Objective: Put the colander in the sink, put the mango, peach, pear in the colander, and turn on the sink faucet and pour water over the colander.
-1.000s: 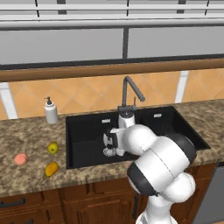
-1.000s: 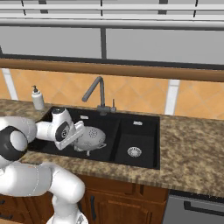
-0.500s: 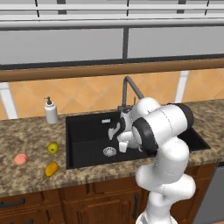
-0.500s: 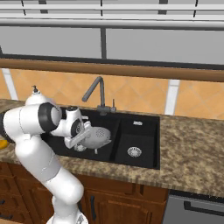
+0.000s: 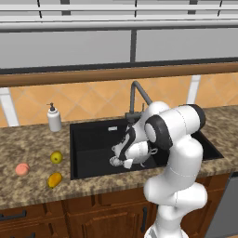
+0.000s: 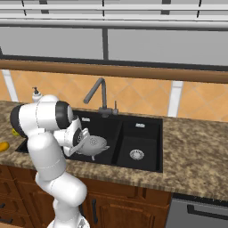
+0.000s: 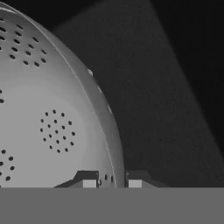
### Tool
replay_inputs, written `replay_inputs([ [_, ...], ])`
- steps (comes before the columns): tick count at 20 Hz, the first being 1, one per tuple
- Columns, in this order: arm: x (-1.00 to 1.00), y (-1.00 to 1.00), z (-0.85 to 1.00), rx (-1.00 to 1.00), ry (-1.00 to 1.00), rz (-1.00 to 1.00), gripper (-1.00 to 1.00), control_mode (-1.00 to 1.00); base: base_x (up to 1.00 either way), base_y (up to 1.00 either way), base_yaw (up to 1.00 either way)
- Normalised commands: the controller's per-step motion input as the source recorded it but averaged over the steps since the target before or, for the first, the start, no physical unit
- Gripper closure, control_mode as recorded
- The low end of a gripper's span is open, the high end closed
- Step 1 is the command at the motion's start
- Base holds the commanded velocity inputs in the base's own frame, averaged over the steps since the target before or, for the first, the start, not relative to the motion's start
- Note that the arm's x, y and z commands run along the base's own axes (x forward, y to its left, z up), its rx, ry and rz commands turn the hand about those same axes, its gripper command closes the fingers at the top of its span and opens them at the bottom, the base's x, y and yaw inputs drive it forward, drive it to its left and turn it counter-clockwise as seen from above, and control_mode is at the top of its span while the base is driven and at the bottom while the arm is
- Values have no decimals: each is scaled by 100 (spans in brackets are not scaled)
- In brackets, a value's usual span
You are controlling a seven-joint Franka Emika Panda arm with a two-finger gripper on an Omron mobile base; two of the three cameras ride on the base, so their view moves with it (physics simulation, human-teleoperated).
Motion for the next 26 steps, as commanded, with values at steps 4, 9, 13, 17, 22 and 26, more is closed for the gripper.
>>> replay_inputs([
  [4,11,19,-24,0,0,-35,100,-100,0,0,0],
  [9,38,5,-57,0,0,-38,100,-100,0,0,0],
  [13,51,51,-66,0,0,-34,100,-100,0,0,0],
  [17,42,95,-56,0,0,-34,100,-100,0,0,0],
  [22,15,100,-36,0,0,-27,100,-100,0,0,0],
  [26,10,100,-44,0,0,-25,100,-100,0,0,0],
])
